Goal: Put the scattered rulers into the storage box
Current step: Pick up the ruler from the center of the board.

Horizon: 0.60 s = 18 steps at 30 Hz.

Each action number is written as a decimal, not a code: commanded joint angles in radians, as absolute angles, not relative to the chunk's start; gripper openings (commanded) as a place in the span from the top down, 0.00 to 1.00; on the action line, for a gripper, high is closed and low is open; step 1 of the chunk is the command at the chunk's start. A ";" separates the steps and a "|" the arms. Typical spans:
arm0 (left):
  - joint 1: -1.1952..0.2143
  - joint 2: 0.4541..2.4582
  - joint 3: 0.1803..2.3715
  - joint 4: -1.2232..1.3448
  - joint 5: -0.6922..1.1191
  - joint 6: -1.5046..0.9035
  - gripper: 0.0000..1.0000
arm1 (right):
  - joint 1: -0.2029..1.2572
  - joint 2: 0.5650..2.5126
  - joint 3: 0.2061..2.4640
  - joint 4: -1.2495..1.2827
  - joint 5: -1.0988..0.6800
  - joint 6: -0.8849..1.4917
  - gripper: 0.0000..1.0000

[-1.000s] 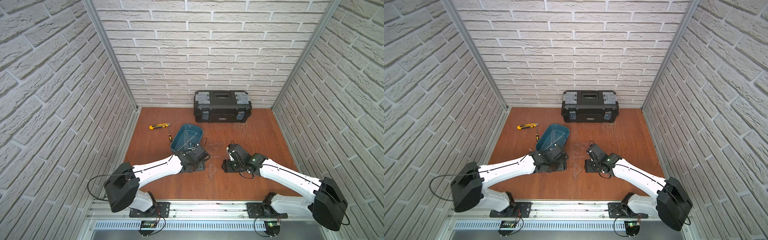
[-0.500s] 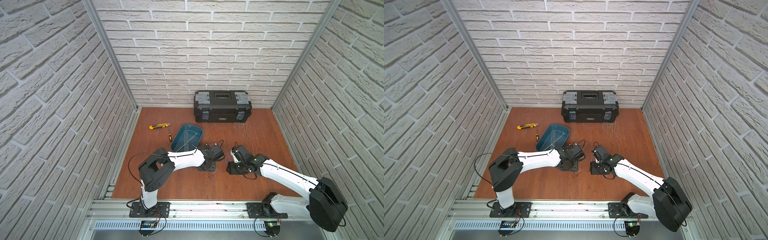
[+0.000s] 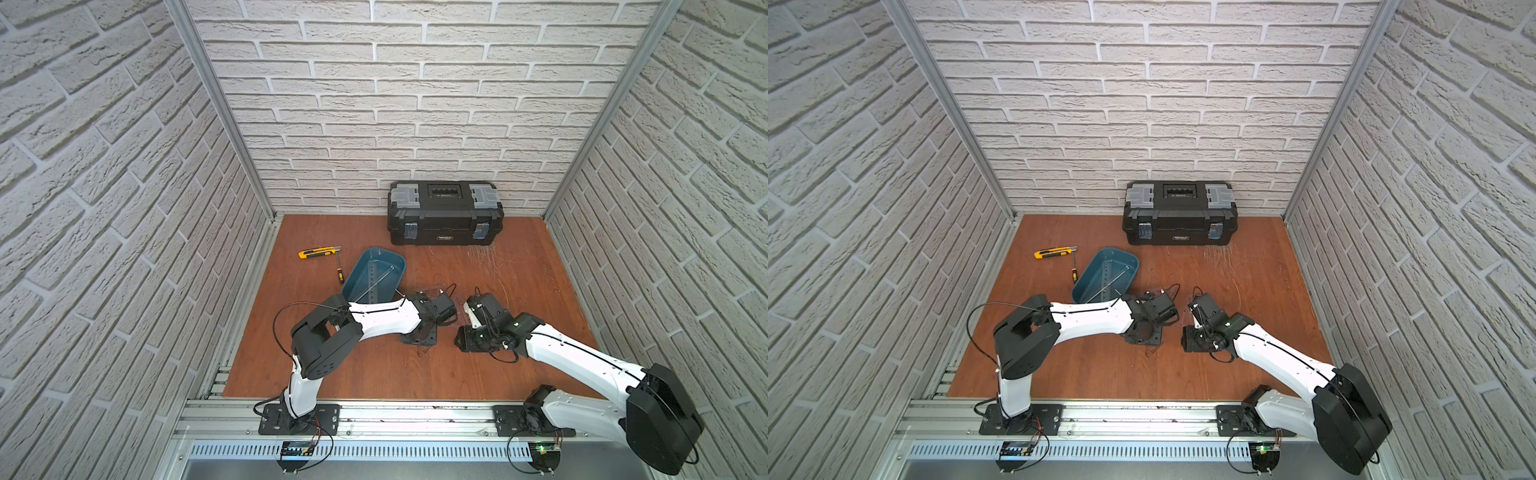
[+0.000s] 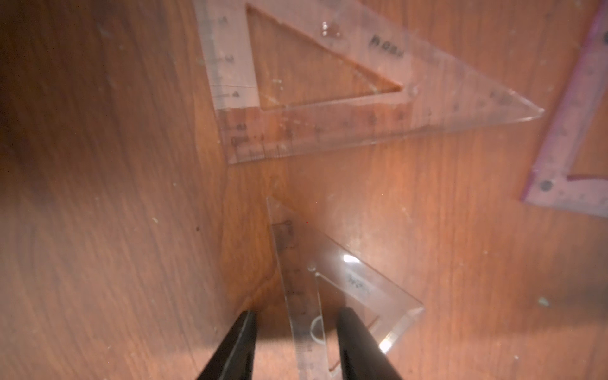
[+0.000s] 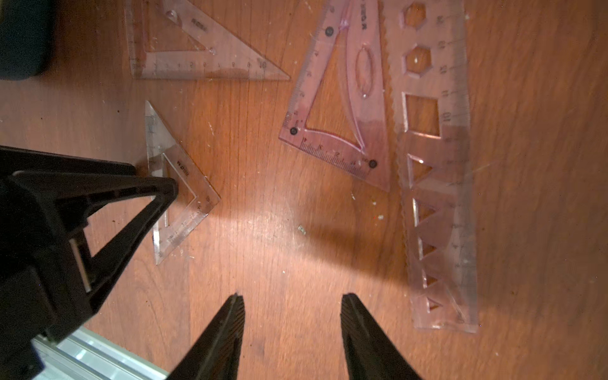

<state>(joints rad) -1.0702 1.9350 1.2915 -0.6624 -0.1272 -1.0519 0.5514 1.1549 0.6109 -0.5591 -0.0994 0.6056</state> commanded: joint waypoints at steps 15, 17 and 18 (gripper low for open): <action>-1.111 2.006 1.317 -0.697 -0.093 -1.077 0.73 | 0.544 1.110 0.578 -0.528 -0.119 0.594 0.48; -1.112 2.007 1.309 -0.689 -0.086 -1.081 0.75 | 0.545 1.114 0.575 -0.523 -0.121 0.598 0.48; -1.112 2.007 1.307 -0.685 -0.085 -1.082 0.77 | 0.545 1.117 0.574 -0.520 -0.124 0.597 0.48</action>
